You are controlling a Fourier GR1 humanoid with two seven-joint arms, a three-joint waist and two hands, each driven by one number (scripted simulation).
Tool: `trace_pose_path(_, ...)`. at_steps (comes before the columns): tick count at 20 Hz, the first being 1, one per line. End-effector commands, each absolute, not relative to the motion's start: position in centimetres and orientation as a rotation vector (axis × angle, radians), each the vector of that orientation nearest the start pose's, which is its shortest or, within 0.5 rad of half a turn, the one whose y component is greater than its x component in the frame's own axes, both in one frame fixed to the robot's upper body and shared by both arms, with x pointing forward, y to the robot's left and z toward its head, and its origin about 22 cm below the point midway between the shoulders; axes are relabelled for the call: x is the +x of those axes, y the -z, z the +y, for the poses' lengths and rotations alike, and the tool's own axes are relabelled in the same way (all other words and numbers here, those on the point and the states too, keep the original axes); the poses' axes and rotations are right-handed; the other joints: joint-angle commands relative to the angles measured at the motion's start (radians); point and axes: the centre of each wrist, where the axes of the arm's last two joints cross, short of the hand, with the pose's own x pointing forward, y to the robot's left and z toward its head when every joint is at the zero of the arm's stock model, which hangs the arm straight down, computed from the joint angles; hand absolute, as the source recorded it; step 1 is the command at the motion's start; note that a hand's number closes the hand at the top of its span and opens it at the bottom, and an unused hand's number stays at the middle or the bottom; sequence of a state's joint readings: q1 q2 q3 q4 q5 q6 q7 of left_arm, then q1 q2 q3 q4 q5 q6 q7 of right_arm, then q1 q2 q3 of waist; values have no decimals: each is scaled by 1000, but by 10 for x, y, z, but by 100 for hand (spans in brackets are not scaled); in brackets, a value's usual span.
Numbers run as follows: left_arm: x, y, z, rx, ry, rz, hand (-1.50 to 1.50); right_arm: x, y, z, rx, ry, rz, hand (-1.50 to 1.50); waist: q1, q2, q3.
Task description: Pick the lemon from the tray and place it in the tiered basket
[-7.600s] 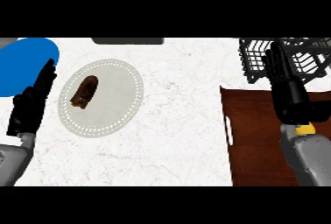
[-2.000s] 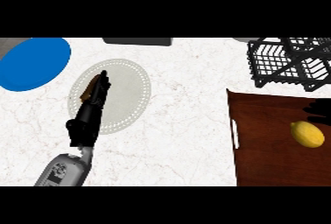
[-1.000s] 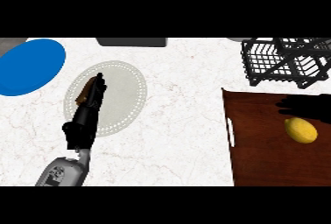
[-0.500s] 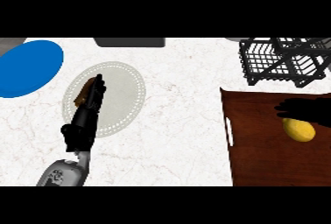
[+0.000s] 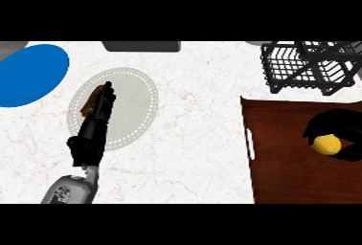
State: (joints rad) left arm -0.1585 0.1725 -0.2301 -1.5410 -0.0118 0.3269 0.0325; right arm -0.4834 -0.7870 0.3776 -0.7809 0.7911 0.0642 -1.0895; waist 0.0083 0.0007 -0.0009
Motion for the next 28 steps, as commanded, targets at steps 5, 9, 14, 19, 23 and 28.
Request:
trace_pose_path(5,264,-21,191,177,120,-1668,0,347,-28,-371,-567,-1804,-1253,150,-1,-5,-3)
trace_pose_path(9,272,-27,202,208,96,-1651,0,345,-25,-386,-816,-1609,-894,150,-21,-16,-13)
trace_pose_path(14,272,-23,202,212,93,-1646,0,374,-25,-297,-990,-1427,-811,150,-16,-16,-6)
trace_pose_path(19,265,-22,196,218,89,-1634,0,379,-58,-227,-1153,-1285,-831,150,-42,-25,-3)
trace_pose_path(23,270,-15,206,227,91,-1642,0,379,-129,-217,-1290,-1163,-885,150,-53,-19,-2)
trace_pose_path(28,263,-21,217,231,92,-1638,0,357,-217,-192,-1403,-1018,-974,150,-44,-22,-2)
